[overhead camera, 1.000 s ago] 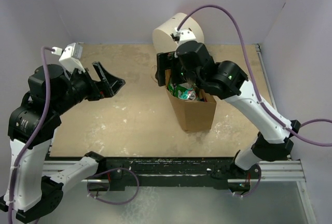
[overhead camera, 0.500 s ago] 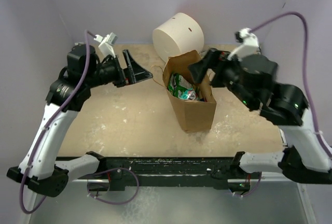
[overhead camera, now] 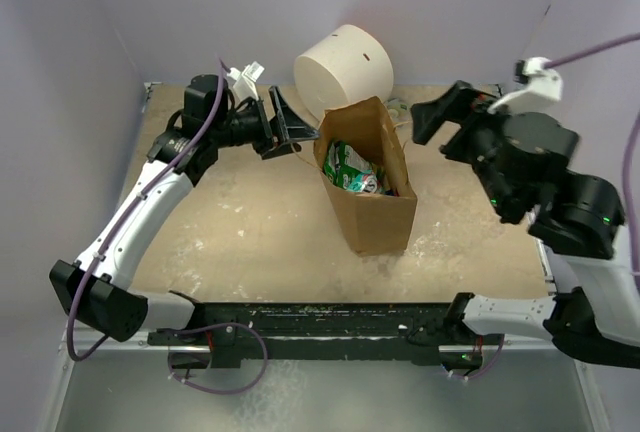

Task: Take the snacks out of the paper bag
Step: Adjust the paper bag at the center of the board.

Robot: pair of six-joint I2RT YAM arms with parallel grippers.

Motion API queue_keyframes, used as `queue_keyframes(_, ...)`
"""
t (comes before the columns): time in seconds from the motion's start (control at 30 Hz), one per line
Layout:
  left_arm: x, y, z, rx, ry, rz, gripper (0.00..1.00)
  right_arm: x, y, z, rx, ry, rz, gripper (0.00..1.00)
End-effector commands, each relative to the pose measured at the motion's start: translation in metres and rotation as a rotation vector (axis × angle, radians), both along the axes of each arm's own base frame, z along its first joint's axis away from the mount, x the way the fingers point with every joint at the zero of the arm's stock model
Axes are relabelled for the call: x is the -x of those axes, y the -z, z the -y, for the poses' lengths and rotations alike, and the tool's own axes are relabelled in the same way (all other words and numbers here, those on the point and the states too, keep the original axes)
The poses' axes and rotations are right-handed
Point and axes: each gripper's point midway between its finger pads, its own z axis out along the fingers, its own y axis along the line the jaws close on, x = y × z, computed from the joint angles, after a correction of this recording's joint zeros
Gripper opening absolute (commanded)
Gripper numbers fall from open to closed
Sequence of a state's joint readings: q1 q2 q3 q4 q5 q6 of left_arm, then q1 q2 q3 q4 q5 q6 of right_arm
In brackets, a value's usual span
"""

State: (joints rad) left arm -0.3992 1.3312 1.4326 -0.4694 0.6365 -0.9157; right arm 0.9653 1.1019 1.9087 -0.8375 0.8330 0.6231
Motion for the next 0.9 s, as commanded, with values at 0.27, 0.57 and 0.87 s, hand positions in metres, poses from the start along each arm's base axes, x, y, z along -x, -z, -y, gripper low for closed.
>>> queue_keyframes(0.27, 0.004, -0.004, 0.002, 0.082, -0.008, 0.041, 0.67, -0.065, 0.054, -0.004, 0.159, -0.037, -0.248, 1.00)
queue_keyframes(0.57, -0.003, -0.008, 0.004, 0.086, -0.030, 0.061, 0.42, -0.071, 0.080, 0.020, 0.155, -0.050, -0.381, 1.00)
queue_keyframes(0.87, -0.012, -0.006, 0.008, 0.077, -0.031, 0.054, 0.20, -0.085, 0.107, 0.000, 0.069, -0.216, -0.469, 0.79)
